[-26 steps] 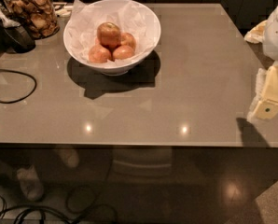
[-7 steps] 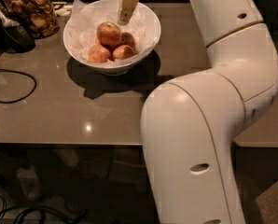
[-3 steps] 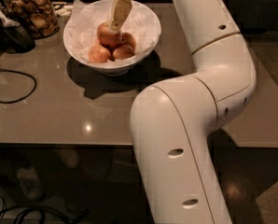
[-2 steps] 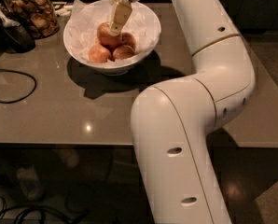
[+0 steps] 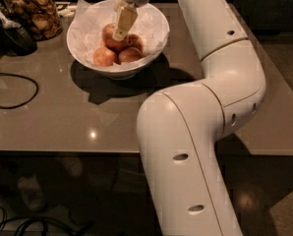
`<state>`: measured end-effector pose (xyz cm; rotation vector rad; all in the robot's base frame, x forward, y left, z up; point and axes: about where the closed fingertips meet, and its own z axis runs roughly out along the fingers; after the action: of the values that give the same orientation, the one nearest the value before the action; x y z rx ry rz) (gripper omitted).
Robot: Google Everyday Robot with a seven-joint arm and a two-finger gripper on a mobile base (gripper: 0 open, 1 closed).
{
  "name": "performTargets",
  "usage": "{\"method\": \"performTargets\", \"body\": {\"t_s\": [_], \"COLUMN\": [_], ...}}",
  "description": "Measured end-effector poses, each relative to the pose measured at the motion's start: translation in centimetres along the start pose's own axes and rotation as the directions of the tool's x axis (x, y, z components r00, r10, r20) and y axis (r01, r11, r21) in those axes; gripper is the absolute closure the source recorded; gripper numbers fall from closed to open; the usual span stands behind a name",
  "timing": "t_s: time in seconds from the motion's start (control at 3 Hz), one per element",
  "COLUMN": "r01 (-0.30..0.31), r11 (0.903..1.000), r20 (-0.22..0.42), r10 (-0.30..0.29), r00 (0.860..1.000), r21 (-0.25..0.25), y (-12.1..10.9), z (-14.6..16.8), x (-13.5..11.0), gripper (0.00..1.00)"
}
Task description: Pick apple from white bowl
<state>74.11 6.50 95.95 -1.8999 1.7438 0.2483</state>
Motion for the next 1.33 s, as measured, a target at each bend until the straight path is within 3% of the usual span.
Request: {"method": "performTargets", "body": {"t_s": [1.33], "r01": [-0.029], "r11": [0.9972], "r20": [0.029], "r10": [0.031], "r00": [0.999], "r21": [-0.069], "y": [1.0], "z": [2.3], "x": [0.8], "gripper": [0.30]}}
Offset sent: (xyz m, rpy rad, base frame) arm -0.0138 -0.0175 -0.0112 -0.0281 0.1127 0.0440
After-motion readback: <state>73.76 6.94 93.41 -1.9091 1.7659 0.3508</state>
